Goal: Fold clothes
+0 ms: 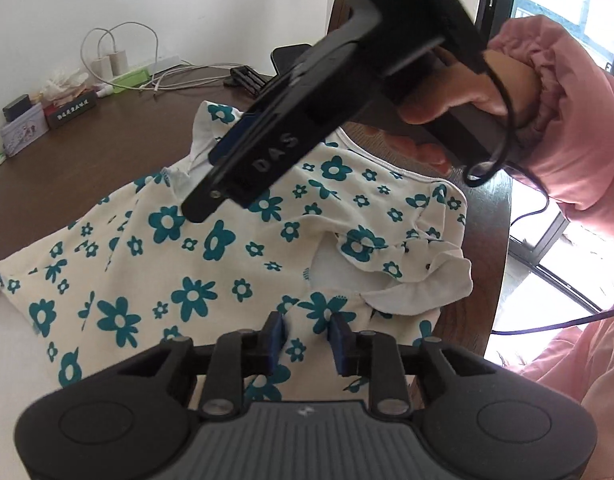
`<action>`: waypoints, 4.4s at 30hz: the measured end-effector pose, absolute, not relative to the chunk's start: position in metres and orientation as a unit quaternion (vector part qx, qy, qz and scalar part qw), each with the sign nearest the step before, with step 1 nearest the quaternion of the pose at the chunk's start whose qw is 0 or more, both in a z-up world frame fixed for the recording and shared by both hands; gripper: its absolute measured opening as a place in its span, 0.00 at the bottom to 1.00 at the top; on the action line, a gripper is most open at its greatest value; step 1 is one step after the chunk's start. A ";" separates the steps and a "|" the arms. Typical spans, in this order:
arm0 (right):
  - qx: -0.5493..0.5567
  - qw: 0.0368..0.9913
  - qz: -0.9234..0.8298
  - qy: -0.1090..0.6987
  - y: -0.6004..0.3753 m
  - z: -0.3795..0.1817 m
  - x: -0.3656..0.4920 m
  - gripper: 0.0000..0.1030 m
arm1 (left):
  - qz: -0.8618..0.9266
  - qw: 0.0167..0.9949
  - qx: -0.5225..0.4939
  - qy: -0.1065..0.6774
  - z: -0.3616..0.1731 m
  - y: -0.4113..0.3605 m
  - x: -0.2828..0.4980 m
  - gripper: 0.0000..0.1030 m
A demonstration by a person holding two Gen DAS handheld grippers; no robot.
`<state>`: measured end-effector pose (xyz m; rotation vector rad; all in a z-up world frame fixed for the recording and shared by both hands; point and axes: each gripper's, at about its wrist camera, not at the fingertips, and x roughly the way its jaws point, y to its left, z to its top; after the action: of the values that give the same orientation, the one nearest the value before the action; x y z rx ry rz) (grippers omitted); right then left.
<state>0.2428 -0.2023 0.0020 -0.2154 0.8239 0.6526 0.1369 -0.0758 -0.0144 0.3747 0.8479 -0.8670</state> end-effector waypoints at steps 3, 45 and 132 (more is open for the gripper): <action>-0.078 0.855 0.299 0.416 -0.186 -0.006 0.272 0.60 | -0.423 0.799 0.168 0.393 -0.012 -0.074 0.133 0.05; -0.191 0.897 0.249 0.312 -0.279 0.005 0.042 1.00 | -0.123 0.947 0.123 0.269 0.025 0.062 -0.021 0.97; -0.431 0.690 0.400 0.422 -0.216 0.010 0.201 0.09 | -0.223 0.713 0.559 0.360 -0.011 0.065 0.172 0.12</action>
<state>0.2014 -0.2164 0.0104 -0.9649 0.9448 0.8943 0.1721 0.0647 -0.0115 1.2378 0.7989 -0.4938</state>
